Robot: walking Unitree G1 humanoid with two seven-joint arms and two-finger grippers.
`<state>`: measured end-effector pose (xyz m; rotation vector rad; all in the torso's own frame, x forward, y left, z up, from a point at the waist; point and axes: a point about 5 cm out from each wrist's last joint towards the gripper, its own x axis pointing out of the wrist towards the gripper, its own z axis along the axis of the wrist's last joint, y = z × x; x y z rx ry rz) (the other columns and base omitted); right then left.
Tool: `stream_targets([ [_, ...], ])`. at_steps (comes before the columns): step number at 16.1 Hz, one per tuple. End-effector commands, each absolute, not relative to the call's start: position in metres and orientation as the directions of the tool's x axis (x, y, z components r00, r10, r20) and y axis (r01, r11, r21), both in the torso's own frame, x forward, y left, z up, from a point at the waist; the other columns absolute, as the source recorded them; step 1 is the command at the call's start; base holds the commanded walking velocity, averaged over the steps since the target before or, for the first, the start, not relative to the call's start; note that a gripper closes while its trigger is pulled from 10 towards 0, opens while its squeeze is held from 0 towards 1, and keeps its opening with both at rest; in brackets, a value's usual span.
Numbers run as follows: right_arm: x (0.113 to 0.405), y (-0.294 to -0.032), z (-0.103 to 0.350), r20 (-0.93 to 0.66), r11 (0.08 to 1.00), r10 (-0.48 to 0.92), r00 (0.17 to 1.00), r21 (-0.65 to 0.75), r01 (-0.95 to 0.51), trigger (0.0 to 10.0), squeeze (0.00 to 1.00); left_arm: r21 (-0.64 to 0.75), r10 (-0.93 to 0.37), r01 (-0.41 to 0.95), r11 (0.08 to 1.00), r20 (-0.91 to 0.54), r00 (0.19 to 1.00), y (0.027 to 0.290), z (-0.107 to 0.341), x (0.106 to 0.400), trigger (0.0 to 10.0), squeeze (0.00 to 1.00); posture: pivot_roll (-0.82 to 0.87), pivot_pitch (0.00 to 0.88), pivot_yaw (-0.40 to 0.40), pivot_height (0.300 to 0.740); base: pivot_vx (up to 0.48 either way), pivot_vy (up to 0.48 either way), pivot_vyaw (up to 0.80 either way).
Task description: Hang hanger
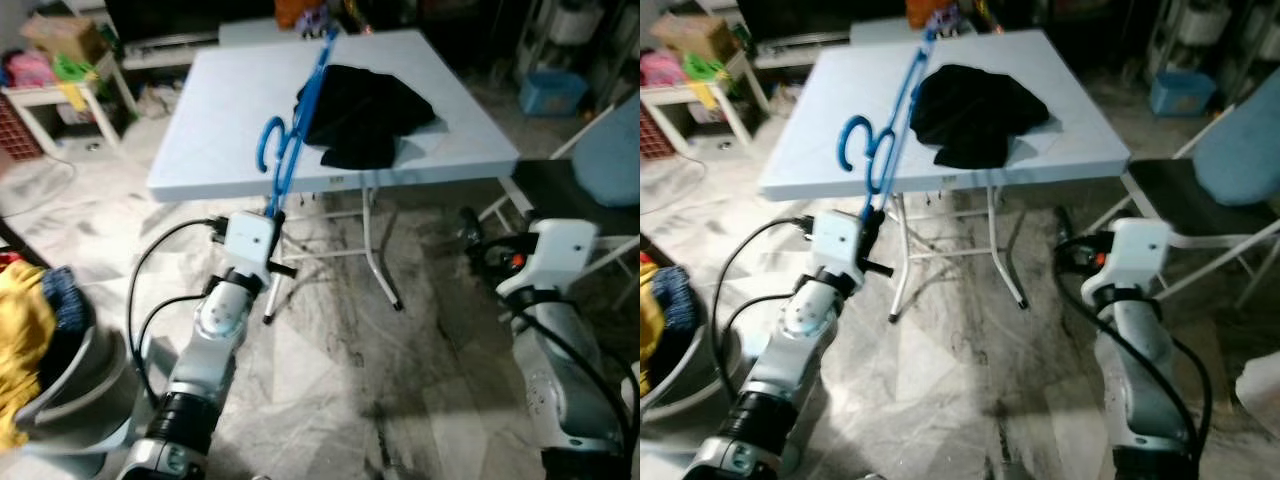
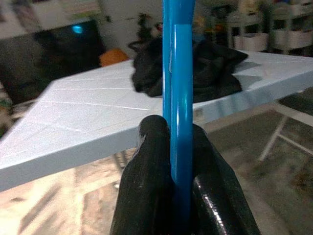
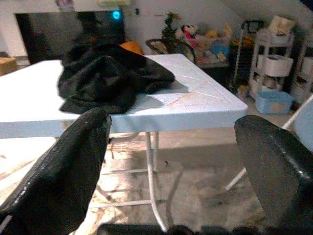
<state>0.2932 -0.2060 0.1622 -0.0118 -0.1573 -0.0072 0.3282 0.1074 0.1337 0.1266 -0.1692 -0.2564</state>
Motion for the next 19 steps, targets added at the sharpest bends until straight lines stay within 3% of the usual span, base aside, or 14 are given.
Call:
stream_targets([
  [1,0.297,-0.208,0.165,0.162,1.000,0.002,0.987,-0.026,0.002,10.0,0.00,0.160,-0.278,0.253,0.954,0.158,0.948,0.104,0.136,0.330,10.0,0.00,-0.20,0.084,0.076,0.740,0.000,0.000,0.00],
  [6,0.292,-0.215,0.165,0.173,0.994,0.085,0.981,-0.087,-0.070,10.0,0.00,0.181,-0.419,0.410,0.894,0.015,0.908,0.103,0.117,0.331,10.0,0.00,-0.19,0.096,0.063,0.740,0.000,0.000,0.00],
  [7,0.287,-0.222,0.169,0.170,0.976,0.173,0.970,-0.163,-0.145,10.0,0.00,0.133,-0.541,0.544,0.829,-0.061,0.839,0.102,0.110,0.330,10.0,0.00,-0.20,0.104,0.060,0.740,0.000,0.000,0.00],
  [8,0.285,-0.228,0.168,0.113,0.932,0.248,0.962,-0.300,-0.205,10.0,0.00,0.155,-0.625,0.643,0.750,-0.153,0.765,0.103,0.101,0.328,10.0,0.00,-0.20,0.106,0.059,0.740,0.000,0.000,0.00],
  [11,0.276,-0.232,0.166,-0.050,0.785,0.464,0.884,-0.440,-0.436,10.0,0.00,0.201,-0.738,0.794,0.574,-0.293,0.608,0.118,0.085,0.320,10.0,0.00,-0.20,0.110,0.056,0.740,0.000,0.000,0.00],
  [12,0.268,-0.230,0.156,-0.207,0.648,0.575,0.791,-0.475,-0.595,10.0,0.00,0.232,-0.758,0.844,0.483,-0.372,0.536,0.126,0.078,0.316,10.0,0.00,-0.20,0.112,0.060,0.740,0.000,0.000,0.00],
  [15,0.262,-0.227,0.147,-0.383,0.466,0.659,0.647,-0.468,-0.751,10.0,0.00,0.240,-0.783,0.909,0.342,-0.462,0.416,0.130,0.071,0.309,10.0,0.00,-0.20,0.112,0.064,0.740,0.000,0.000,0.00],
  [19,0.276,-0.209,0.151,-0.442,0.315,0.721,0.533,-0.477,-0.821,10.0,0.00,0.251,-0.824,0.949,0.190,-0.485,0.293,0.122,0.066,0.298,10.0,0.00,-0.19,0.115,0.077,0.740,0.000,0.000,0.00],
])
